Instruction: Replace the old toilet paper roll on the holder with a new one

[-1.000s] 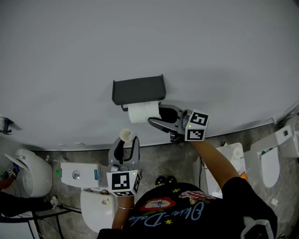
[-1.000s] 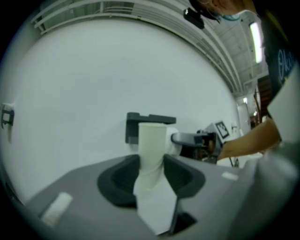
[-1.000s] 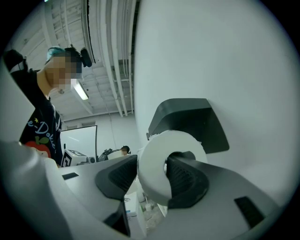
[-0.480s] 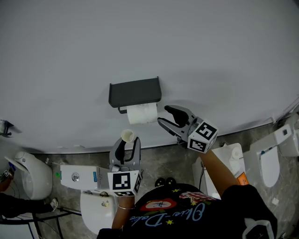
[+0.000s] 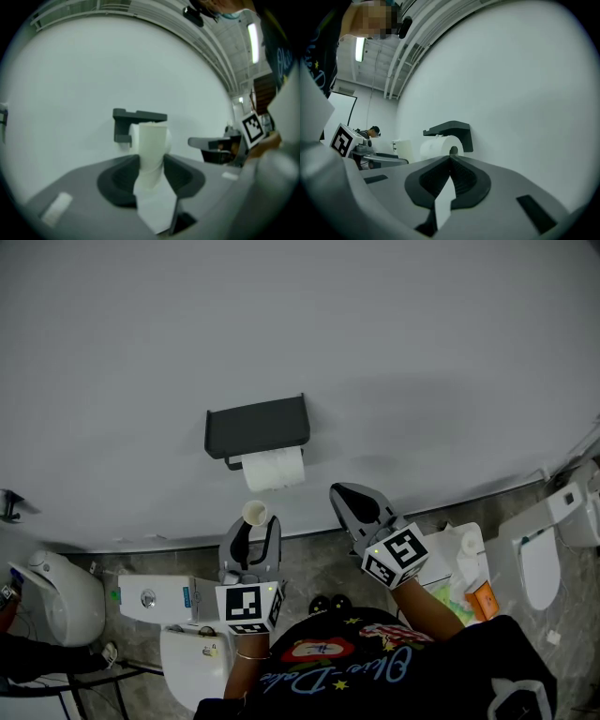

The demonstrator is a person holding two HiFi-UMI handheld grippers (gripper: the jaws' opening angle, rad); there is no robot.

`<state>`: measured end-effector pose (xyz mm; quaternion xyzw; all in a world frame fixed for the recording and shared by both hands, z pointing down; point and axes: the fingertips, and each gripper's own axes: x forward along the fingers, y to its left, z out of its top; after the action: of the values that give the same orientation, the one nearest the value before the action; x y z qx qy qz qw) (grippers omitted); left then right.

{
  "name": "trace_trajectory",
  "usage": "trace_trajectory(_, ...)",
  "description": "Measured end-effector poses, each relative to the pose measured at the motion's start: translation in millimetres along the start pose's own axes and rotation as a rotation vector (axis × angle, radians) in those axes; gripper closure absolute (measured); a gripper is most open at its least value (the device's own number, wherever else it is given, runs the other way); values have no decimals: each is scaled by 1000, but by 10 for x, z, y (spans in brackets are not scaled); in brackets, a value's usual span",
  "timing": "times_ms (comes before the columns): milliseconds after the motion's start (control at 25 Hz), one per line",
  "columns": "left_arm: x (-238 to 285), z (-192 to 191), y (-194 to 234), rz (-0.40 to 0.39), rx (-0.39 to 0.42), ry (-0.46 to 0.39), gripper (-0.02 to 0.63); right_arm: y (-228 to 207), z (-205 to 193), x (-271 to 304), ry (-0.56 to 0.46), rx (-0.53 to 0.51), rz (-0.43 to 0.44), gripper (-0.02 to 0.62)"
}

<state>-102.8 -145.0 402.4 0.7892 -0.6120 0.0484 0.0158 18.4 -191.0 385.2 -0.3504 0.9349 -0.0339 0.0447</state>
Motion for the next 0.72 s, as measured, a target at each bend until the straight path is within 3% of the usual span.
trace_trajectory(720,-33,2,-74,3,5,11,443,45,111,-63,-10,-14,42,583)
